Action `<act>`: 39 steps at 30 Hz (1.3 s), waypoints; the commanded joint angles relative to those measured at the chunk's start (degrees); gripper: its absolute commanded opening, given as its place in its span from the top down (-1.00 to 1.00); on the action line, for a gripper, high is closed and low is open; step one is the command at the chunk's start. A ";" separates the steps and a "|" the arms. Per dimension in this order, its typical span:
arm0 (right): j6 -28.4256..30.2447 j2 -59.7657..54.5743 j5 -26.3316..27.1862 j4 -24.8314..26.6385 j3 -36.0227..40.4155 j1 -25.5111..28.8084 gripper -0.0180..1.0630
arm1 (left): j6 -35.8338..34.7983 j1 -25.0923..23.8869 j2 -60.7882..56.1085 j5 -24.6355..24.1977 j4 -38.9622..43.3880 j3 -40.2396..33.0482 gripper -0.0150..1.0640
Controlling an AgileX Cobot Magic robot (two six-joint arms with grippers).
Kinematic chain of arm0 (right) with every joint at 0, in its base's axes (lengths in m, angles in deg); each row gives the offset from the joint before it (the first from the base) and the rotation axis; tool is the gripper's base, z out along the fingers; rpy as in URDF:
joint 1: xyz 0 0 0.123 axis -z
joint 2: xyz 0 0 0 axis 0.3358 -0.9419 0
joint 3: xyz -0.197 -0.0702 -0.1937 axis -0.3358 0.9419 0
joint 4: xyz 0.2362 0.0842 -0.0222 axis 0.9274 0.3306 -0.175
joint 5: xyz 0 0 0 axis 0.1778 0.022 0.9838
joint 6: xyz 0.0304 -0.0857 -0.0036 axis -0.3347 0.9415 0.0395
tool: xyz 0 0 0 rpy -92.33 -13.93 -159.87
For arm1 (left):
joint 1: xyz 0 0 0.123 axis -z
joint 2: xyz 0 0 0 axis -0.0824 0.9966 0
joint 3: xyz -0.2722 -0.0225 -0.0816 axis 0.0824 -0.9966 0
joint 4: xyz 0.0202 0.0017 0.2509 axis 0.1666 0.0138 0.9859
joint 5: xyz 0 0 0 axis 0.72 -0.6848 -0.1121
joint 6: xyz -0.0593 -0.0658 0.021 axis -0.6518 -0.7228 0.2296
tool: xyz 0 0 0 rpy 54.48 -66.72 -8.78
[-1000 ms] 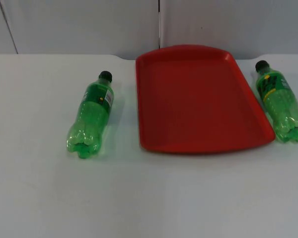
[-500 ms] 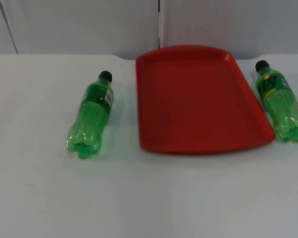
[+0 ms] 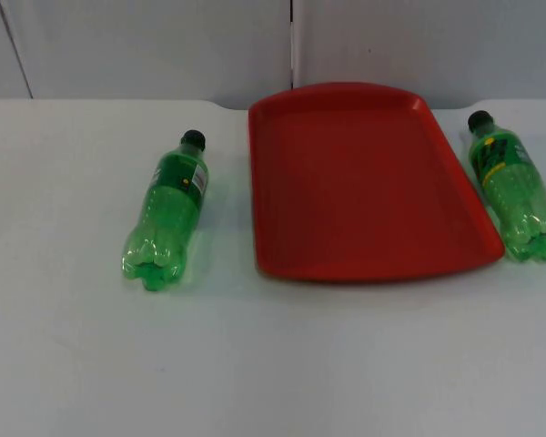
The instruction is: Place the bottle upright on the tray.
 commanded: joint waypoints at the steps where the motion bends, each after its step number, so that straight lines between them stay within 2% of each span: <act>1: 0.53 0.23 0.20 -0.17 0.07 -0.11 -0.97 | 0.24 -0.15 2.32 0.42 -0.78 2.66 -0.97; 7: 0.53 0.23 0.20 -0.17 0.07 -0.11 -0.97 | 1.18 0.42 6.77 -0.47 -1.92 7.19 -0.97; 15: 0.53 0.23 0.20 -0.17 0.07 -0.11 -0.97 | 8.10 2.93 17.22 -4.08 -7.98 16.49 -0.97; 19: 0.53 0.23 0.20 -0.17 0.07 -0.11 -0.97 | 9.14 3.92 21.98 -6.28 -9.80 20.62 -0.97; 23: 0.53 0.23 0.20 -0.17 0.07 -0.11 -0.97 | 9.14 5.42 28.79 -11.22 -10.61 27.10 -0.97; 24: 0.53 0.23 0.20 -0.17 0.07 -0.11 -0.97 | 9.14 5.42 28.79 -11.22 -10.61 27.10 -0.97; 30: 0.53 0.23 0.20 -0.17 0.07 -0.11 -0.97 | 7.81 7.32 39.16 -21.20 -12.41 38.26 -0.97; 39: 0.53 0.23 0.20 -0.17 0.07 -0.11 -0.97 | 2.81 9.68 49.05 -29.00 -12.28 47.79 -0.97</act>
